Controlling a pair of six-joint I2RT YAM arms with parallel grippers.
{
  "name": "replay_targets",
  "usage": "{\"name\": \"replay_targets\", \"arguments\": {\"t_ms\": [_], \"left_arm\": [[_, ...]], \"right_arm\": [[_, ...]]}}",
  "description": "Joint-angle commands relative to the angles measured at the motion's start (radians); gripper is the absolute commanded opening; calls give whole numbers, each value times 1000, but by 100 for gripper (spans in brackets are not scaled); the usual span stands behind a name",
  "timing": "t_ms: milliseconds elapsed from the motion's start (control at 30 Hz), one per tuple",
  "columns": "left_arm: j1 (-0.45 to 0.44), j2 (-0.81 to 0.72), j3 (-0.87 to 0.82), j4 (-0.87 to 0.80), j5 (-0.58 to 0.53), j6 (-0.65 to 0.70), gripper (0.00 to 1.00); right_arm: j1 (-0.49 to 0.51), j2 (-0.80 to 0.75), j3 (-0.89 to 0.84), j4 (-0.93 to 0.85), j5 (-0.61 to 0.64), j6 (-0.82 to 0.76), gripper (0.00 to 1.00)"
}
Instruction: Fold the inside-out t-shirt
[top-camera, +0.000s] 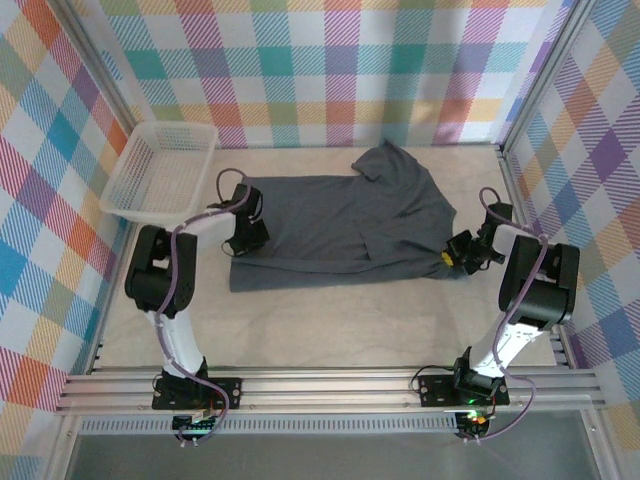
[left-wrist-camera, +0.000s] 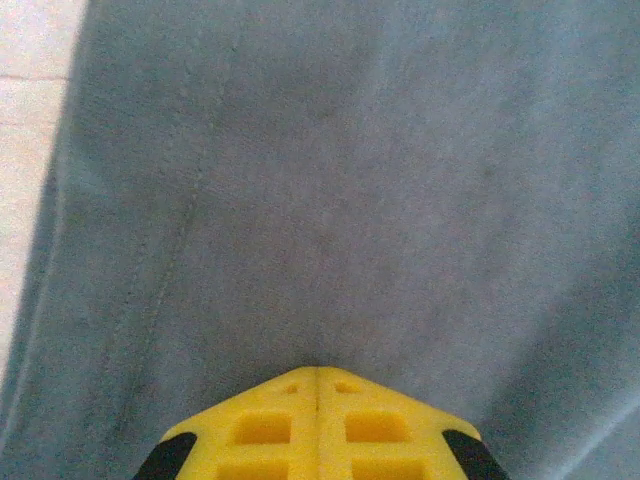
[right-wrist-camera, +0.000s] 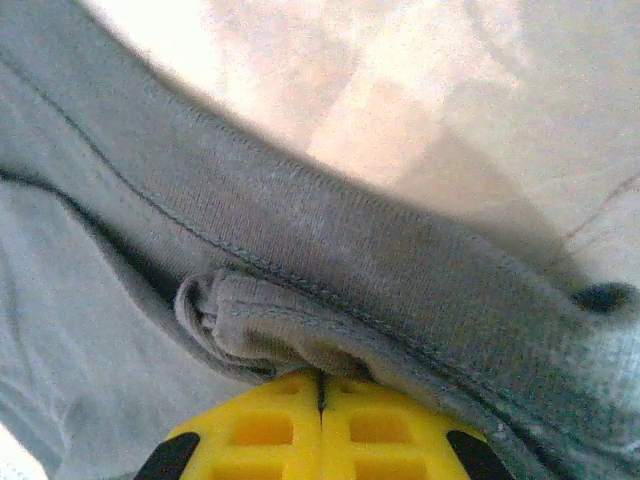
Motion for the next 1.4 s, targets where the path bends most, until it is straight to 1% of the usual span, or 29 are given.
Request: {"name": "replay_targets", "arguments": {"t_ms": [0,33,100,167,233,267,300,333,400,433,467,500,567,600,633,733,867,933,1033,1200,1267,1367], "left_arm": [[-7,-93,-206,-63,-20,-35,0],[-7,-139,-265,-61,-29,-33,0],[-9,-230,-358,-66,-12,-27,0],[-17,-339,-438,-78,9,-26,0],[-27,-448,-477,-90,31,-28,0],[-33,-508,-483,-90,40,-33,0],[-36,-560,-482,-83,50,-35,1],[-39,-615,-476,-67,57,-35,9],[-40,-698,-443,-33,46,-22,29],[-40,-725,-424,-11,37,-3,38],[-40,-746,-406,18,28,22,44],[-40,-756,-396,45,23,50,48],[-40,-751,-375,102,8,118,53],[-39,-740,-367,124,2,146,55],[-38,-721,-350,135,-18,177,59],[-35,-651,-283,135,-44,249,66],[-32,-576,-197,121,-68,305,74],[-30,-548,-162,115,-76,319,77],[-29,-519,-137,119,-63,325,80],[-29,-494,-144,141,-15,311,80],[-29,-492,-154,145,-17,306,80],[-27,-484,-154,141,-42,293,82]], "right_arm": [[-17,-65,-128,-81,0,-69,0],[-31,-118,-184,-86,17,-71,0],[-54,-244,-294,-105,47,-59,0],[-59,-411,-403,-127,88,-46,0],[-58,-559,-443,-160,115,-82,0],[-56,-622,-432,-177,122,-116,2],[-48,-660,-406,-186,124,-146,6],[-33,-688,-362,-194,131,-178,11],[33,-678,-249,-181,143,-239,22],[82,-641,-183,-166,167,-275,27],[131,-582,-119,-145,191,-316,32],[172,-520,-51,-140,216,-344,34],[232,-343,109,-149,250,-408,36],[245,-270,181,-160,274,-424,36],[253,-185,259,-169,308,-439,37],[260,34,486,-220,390,-479,37],[272,263,735,-310,464,-541,39],[275,367,837,-366,465,-564,39],[282,466,925,-392,434,-584,40],[293,571,1027,-402,364,-611,41],[297,606,1058,-416,347,-606,40],[299,661,1096,-444,335,-595,37]]}}
